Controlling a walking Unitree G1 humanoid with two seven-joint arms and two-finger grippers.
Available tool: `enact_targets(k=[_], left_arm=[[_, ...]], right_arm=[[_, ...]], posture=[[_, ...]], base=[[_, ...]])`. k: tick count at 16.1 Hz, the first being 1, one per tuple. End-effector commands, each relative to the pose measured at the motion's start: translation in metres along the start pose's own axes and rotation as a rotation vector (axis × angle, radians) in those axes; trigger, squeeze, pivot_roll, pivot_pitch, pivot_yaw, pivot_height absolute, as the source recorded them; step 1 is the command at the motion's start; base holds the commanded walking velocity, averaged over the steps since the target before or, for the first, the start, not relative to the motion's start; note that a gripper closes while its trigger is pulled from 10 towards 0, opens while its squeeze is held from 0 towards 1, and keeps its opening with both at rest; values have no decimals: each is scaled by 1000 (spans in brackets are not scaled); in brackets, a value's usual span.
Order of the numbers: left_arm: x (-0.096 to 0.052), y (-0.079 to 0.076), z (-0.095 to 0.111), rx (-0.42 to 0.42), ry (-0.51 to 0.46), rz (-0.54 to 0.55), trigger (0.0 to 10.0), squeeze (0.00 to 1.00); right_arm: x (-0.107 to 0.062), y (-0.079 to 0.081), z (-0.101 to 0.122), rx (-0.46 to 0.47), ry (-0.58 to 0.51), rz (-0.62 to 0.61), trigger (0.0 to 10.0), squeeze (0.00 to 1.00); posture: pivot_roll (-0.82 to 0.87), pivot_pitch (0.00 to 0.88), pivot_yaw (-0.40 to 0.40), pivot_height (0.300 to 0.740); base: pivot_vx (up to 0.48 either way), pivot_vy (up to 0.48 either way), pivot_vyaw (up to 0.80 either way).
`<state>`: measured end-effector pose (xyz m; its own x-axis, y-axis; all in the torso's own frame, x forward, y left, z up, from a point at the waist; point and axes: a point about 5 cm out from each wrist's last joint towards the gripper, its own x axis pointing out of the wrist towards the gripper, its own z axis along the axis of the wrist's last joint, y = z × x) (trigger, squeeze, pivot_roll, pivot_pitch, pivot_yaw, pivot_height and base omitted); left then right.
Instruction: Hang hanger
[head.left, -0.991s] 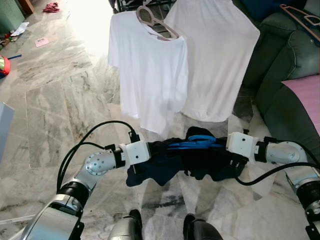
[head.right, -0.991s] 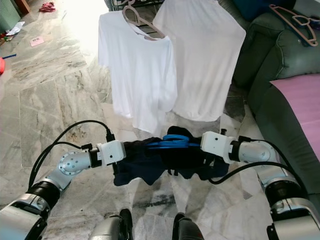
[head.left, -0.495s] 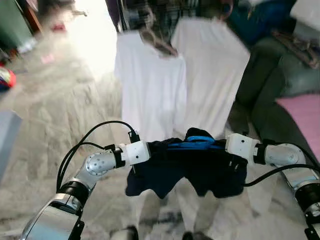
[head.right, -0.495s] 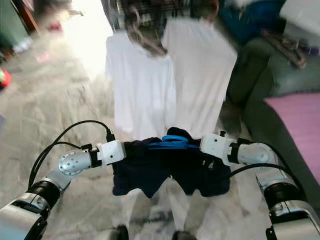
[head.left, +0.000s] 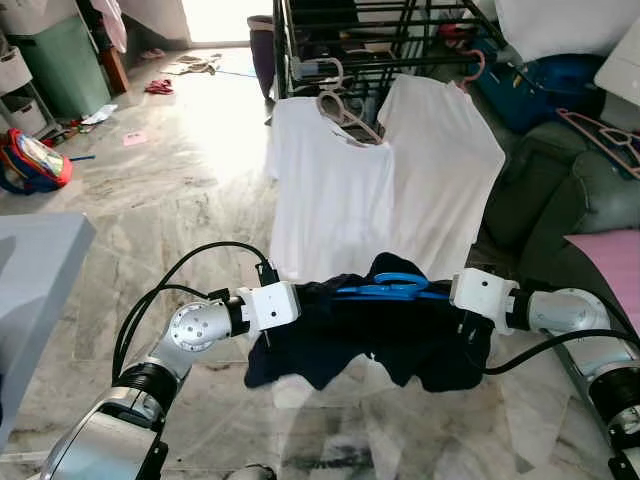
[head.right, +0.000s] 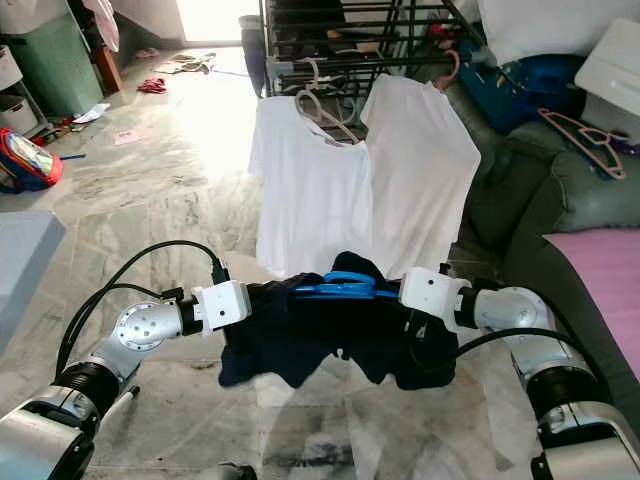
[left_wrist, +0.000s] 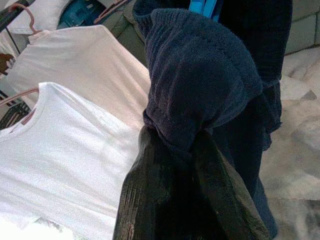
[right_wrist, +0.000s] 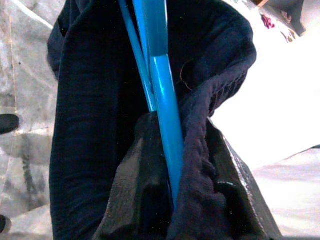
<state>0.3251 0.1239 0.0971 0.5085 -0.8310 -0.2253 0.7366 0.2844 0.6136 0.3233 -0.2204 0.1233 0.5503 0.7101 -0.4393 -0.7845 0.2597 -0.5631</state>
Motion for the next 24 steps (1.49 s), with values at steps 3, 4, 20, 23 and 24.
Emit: enact_targets(k=[3,4,20,23,24], left_arm=[[3,13,9,8,-53,96,4667,878],[3,13,9,8,-53,96,4667,878],[3,13,9,8,-53,96,4667,878],[10,10,-8,-271,37,312,10000,1000],[12,10,-6,-266,29,295,10000,1000]], right_arm=[[7,8,4,-27,-18,69,0,0],[7,8,4,-27,-18,69,0,0],[7,8,4,-27,-18,69,0,0],[29,38,1,166,-97,-182,0,0],[28,37,0,156,-91,-179,0,0]], posture=[[-3,246,22,740],[-3,246,22,740],[-3,246,22,740],[-39,0,0,740],[-51,0,0,740]], base=[[0,0,0],[0,0,0],[0,0,0],[0,0,0],[0,0,0]])
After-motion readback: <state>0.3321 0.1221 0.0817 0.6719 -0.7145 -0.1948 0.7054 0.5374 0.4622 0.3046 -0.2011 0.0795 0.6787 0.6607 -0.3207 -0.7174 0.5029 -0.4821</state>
